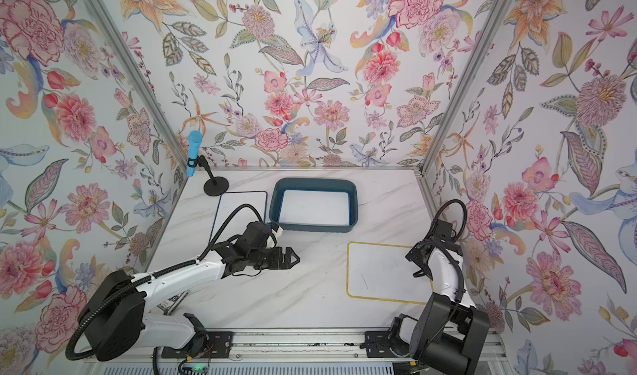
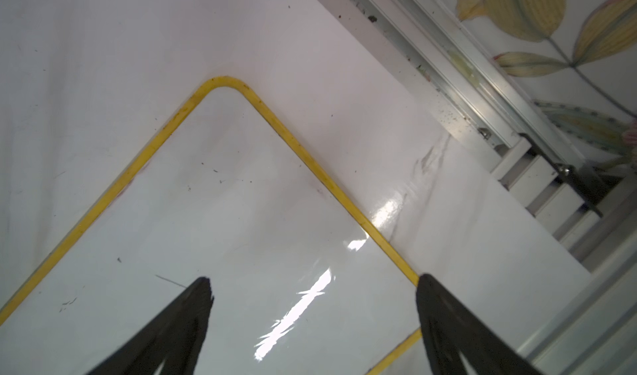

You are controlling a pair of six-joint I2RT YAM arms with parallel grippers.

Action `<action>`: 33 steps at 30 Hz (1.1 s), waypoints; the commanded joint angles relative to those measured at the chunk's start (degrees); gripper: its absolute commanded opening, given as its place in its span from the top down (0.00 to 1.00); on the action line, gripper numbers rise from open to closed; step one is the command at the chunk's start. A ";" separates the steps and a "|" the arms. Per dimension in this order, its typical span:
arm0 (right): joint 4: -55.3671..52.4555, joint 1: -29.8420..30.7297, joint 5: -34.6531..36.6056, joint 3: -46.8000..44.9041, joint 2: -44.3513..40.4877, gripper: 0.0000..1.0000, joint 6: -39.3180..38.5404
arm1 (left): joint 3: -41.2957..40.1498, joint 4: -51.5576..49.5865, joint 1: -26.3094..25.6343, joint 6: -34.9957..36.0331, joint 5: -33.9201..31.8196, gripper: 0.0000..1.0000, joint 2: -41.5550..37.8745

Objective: Put the whiteboard into the storage box
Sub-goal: Move the whiteboard to the center of the board.

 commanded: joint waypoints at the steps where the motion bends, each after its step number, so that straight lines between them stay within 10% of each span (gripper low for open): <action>1: 2.50 -1.09 -0.72 0.74 2.83 0.07 -2.01 | -1.12 3.53 -0.16 -1.36 1.60 0.02 1.14; 23: 9.21 -4.81 -8.81 -0.70 16.32 0.07 -5.18 | -1.69 9.83 -1.35 -4.14 5.00 0.03 5.14; 33: 10.79 3.74 -11.26 -1.36 18.36 0.15 -6.73 | -0.29 15.57 -3.36 -6.06 6.43 0.04 14.34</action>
